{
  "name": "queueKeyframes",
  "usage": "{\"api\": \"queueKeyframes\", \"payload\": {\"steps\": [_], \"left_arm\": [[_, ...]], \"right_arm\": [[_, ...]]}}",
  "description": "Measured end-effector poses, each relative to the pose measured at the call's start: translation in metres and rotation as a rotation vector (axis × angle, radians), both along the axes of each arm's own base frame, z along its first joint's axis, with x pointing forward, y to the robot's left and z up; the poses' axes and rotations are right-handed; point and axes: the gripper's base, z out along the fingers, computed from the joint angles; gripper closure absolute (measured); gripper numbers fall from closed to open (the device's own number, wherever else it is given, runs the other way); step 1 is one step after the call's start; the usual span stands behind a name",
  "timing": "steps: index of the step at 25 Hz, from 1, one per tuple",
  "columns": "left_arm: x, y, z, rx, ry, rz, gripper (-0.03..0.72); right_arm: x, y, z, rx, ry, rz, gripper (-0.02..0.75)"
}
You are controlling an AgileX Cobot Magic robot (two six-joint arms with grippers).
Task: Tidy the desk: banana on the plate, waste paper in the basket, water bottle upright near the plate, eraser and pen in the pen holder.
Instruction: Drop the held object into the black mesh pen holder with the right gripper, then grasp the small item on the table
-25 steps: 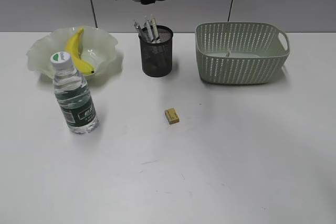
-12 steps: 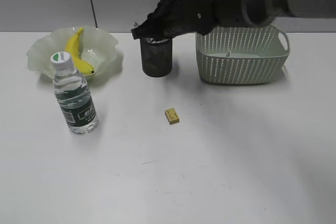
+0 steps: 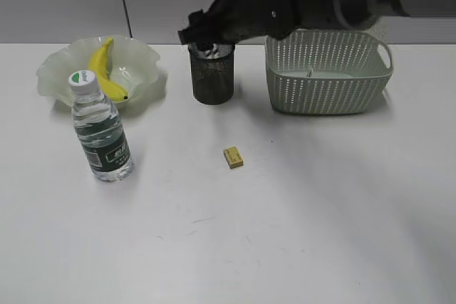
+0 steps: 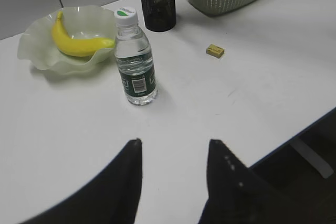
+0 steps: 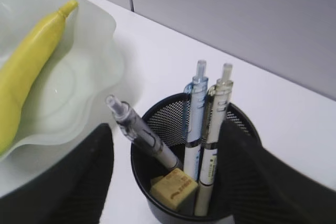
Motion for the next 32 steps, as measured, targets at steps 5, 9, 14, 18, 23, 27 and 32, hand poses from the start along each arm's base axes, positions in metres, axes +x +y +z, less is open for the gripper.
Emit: {"api": "queueKeyframes", "payload": {"steps": [5,9,14,18,23,27,32], "left_arm": [[0.0,0.0,0.0,0.0,0.0,0.0,0.376],[0.0,0.0,0.0,0.0,0.0,0.0,0.376],[0.0,0.0,0.0,0.0,0.0,0.0,0.376],[0.0,0.0,0.0,0.0,0.0,0.0,0.376],[0.0,0.0,0.0,0.0,0.0,0.0,0.377],[0.0,0.0,0.0,0.0,0.0,0.0,0.377],[0.0,0.0,0.0,0.0,0.0,0.0,0.377]], "right_arm": [[-0.018,-0.015,0.052,-0.048,0.057,-0.021,0.229],[-0.045,-0.036,0.091,-0.164,0.185,-0.043,0.227],[-0.086,-0.065,0.137,-0.371,0.271,0.035,0.227],[-0.127,-0.094,0.177,-0.418,0.32,0.041,0.227],[-0.191,-0.132,0.201,-0.372,0.351,0.061,0.227],[-0.251,-0.167,0.196,-0.319,0.372,0.084,0.227],[-0.321,-0.213,0.172,-0.27,0.35,0.071,0.227]]}}
